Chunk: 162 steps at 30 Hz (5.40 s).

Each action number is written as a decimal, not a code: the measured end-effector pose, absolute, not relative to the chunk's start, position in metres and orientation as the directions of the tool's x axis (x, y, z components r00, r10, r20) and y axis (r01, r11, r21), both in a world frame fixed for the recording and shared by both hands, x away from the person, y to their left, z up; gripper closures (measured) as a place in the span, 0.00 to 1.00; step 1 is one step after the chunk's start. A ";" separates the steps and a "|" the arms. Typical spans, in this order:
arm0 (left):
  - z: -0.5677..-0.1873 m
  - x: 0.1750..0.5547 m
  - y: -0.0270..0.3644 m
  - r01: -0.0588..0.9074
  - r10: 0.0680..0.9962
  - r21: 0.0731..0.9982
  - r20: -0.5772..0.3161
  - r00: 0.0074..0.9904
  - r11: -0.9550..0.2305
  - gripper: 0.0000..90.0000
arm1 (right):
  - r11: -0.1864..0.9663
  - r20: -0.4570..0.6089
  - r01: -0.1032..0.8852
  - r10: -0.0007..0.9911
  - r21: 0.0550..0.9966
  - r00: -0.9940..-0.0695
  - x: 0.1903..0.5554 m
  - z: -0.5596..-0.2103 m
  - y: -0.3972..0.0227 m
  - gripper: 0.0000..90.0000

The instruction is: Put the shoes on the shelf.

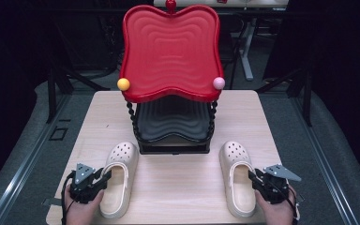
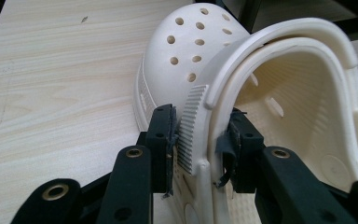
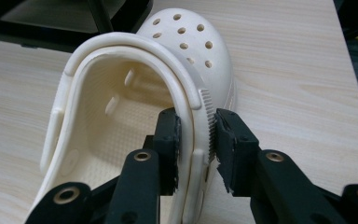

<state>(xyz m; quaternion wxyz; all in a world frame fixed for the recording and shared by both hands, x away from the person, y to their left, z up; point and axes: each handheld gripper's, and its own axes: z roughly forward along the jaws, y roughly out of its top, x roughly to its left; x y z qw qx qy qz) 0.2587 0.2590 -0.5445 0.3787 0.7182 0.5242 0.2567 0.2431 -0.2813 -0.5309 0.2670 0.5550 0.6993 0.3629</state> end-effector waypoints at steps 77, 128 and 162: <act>-0.537 0.249 0.262 0.585 0.965 0.810 -0.123 0.233 -0.038 0.84 | 0.060 0.073 0.615 0.979 0.786 -0.189 0.232 -0.531 -0.265 0.85; -0.460 0.204 0.240 0.369 0.938 0.929 -0.139 0.318 0.012 0.85 | 0.029 0.074 0.385 0.965 0.922 -0.250 0.205 -0.451 -0.221 0.85; -0.449 0.241 0.184 0.294 0.911 0.956 -0.141 0.389 0.022 0.85 | -0.008 0.107 0.310 0.946 0.951 -0.305 0.237 -0.449 -0.176 0.85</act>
